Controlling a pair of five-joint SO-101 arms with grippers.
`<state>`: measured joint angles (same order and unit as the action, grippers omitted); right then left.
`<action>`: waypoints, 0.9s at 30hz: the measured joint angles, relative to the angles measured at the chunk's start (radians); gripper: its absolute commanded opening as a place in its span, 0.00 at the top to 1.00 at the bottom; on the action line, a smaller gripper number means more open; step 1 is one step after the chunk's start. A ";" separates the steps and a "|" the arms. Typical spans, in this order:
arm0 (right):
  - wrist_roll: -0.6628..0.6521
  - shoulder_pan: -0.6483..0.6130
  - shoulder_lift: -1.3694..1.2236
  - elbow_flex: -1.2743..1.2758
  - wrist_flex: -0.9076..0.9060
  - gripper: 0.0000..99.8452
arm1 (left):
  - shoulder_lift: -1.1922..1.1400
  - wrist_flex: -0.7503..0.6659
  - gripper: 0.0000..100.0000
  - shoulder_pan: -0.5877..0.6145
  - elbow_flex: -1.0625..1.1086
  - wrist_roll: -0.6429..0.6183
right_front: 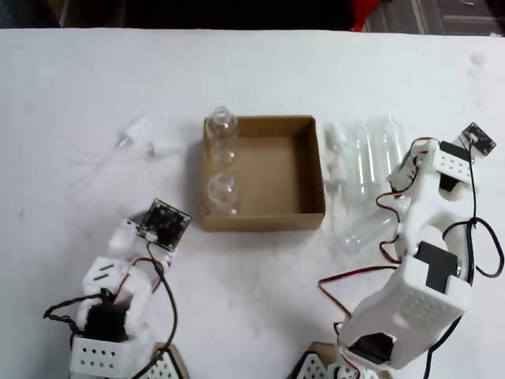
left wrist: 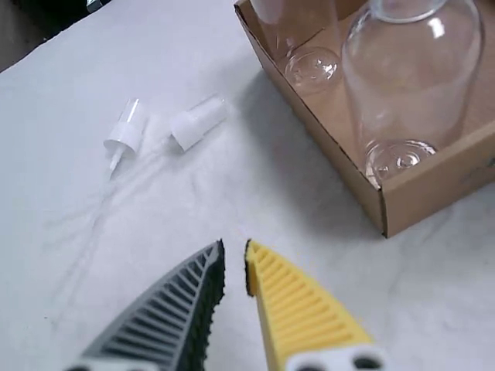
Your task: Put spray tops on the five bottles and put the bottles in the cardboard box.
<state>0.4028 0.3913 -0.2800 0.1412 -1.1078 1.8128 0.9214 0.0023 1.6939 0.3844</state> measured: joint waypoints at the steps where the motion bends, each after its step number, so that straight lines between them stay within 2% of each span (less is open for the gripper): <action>1: 0.000 0.000 0.000 0.000 0.000 0.86 | 0.000 0.000 0.94 0.000 0.000 0.000; 8: 0.000 0.003 0.000 0.000 0.000 0.99 | 0.000 0.000 0.94 0.000 0.000 0.000; 27: 0.000 0.029 0.011 0.000 0.000 0.97 | 0.000 0.000 0.94 0.000 0.000 0.000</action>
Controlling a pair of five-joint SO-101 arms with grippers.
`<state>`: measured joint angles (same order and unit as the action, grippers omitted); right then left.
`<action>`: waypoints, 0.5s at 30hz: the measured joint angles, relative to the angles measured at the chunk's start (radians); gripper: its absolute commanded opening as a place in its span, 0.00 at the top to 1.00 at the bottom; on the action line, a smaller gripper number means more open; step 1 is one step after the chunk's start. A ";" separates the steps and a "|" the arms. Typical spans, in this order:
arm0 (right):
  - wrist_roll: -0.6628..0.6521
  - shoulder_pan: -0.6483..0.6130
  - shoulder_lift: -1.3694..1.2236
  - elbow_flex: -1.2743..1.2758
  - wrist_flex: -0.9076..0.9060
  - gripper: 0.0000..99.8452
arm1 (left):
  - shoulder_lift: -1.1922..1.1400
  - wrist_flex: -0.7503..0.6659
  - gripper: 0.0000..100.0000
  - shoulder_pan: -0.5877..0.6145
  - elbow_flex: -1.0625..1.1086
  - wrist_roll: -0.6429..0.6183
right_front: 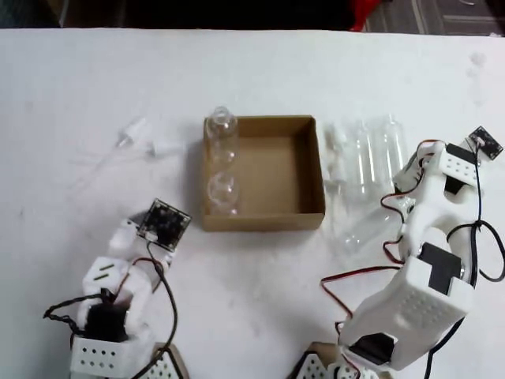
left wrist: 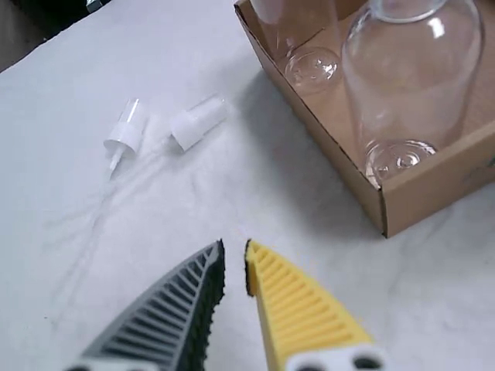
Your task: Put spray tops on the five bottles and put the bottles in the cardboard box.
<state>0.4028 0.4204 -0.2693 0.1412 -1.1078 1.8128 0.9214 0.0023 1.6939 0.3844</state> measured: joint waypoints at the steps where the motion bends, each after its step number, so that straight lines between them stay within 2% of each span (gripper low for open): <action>1: 0.000 0.002 0.014 0.000 -0.005 0.97 | 0.000 0.000 0.94 0.000 0.000 0.000; 7: 0.000 0.002 0.123 0.000 -0.087 0.98 | 0.000 0.000 0.94 0.000 0.000 0.000; 15: 0.000 -0.025 0.140 0.000 -0.098 0.98 | 0.000 0.000 0.94 0.000 0.000 0.000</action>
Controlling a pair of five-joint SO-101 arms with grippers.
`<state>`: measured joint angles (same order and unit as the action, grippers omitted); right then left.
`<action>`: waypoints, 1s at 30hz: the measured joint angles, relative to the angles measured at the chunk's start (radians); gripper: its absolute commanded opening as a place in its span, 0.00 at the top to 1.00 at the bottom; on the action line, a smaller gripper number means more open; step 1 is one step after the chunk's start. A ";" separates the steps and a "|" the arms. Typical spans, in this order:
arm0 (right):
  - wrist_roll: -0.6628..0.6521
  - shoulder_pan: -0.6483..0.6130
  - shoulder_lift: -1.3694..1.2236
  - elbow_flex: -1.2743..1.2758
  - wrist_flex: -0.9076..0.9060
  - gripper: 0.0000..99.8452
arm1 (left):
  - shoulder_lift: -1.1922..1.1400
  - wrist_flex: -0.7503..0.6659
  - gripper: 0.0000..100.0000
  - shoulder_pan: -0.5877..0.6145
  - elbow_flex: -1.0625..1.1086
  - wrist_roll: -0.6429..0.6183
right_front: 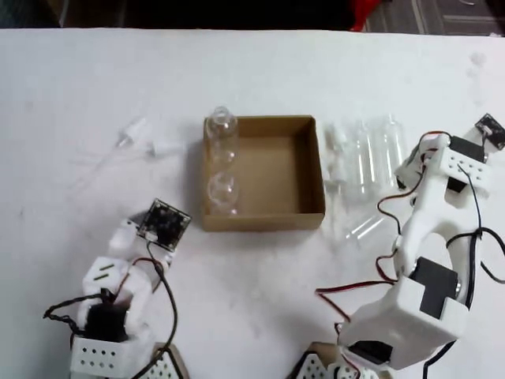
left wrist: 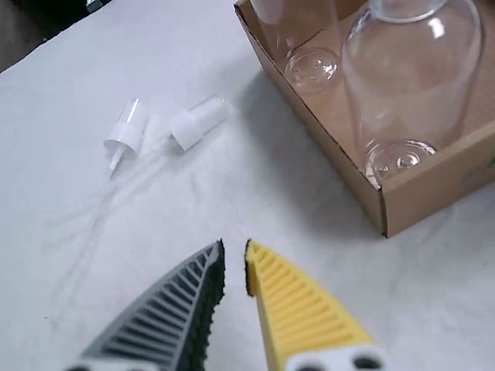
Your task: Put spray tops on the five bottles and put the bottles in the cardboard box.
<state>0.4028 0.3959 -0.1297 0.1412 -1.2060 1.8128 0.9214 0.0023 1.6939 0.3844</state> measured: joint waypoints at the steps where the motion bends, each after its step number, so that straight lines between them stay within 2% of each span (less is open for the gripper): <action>1: 0.000 -0.002 0.000 0.000 0.000 0.98 | 0.000 0.000 0.94 0.000 0.000 0.000; 12: 0.000 -0.072 0.057 -0.009 0.040 0.98 | 0.000 0.000 0.94 0.000 0.000 0.000; 25: 0.000 -0.074 0.405 -0.008 0.038 0.98 | 0.000 0.000 0.94 0.000 0.000 0.000; 30: 0.000 -0.075 0.535 0.071 0.035 0.98 | 0.000 0.000 0.94 0.000 0.000 0.000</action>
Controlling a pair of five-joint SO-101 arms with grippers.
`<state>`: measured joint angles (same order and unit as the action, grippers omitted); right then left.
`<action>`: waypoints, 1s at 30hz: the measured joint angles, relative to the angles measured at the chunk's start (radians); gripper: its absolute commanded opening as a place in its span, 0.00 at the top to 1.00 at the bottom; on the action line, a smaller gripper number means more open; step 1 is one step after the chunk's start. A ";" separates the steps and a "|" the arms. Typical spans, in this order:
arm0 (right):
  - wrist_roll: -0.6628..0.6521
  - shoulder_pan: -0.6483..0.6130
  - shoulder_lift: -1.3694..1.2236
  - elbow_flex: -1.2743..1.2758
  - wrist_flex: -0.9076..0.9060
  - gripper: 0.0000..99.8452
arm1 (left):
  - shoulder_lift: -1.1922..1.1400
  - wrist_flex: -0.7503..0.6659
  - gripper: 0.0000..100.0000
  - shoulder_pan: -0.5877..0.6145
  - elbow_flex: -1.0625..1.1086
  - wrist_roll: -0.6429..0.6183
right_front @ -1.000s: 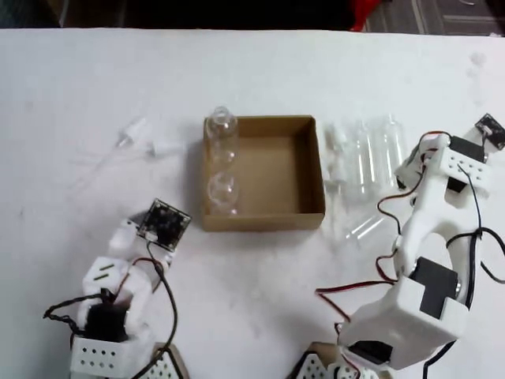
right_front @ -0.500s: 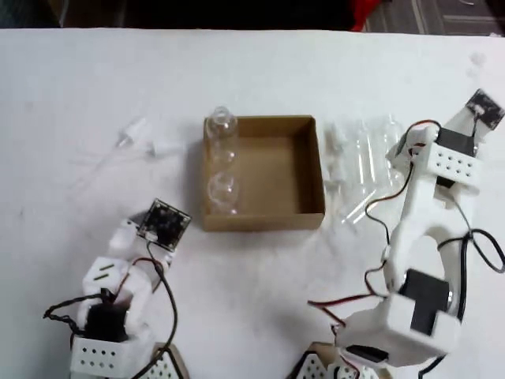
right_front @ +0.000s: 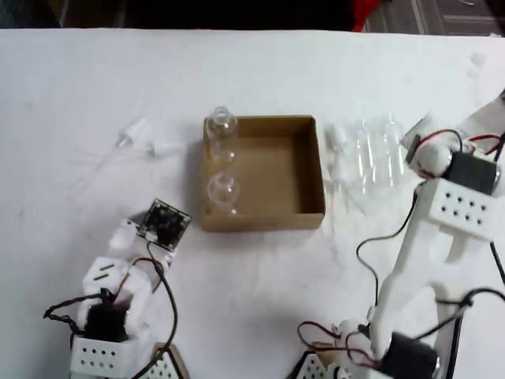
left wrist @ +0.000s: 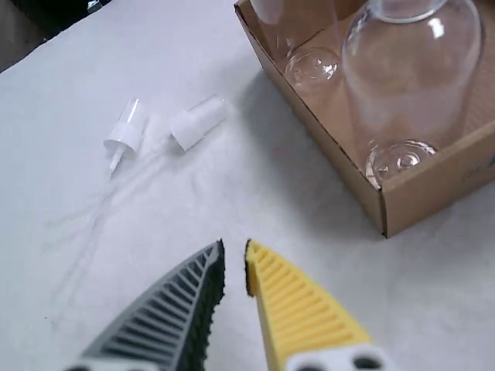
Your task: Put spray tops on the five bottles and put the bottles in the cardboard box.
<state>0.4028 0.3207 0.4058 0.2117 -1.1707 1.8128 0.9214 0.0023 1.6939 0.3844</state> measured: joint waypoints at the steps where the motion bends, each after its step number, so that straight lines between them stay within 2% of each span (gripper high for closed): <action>1: 0.000 -0.003 0.025 0.008 0.000 0.98 | 0.000 0.000 0.94 0.000 0.000 0.000; 4: -0.011 -0.038 0.106 0.020 0.000 0.98 | 0.000 0.000 0.95 0.000 0.000 0.000; 11: -0.273 -0.212 0.310 0.020 0.000 0.98 | 0.000 0.000 0.95 0.000 0.000 0.000; 14: -0.318 -0.255 0.388 0.060 0.029 0.98 | 0.000 0.000 0.95 0.000 0.000 0.000; 22: -0.327 -0.275 0.597 0.399 0.382 0.98 | 0.000 0.000 0.95 0.002 0.000 0.000; 30: -0.328 -0.496 0.884 0.858 0.796 0.98 | 0.000 0.000 0.95 0.002 0.000 0.000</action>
<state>0.0744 -0.1749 1.2896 1.0694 -0.3744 1.8128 0.9214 0.0038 1.6939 0.3844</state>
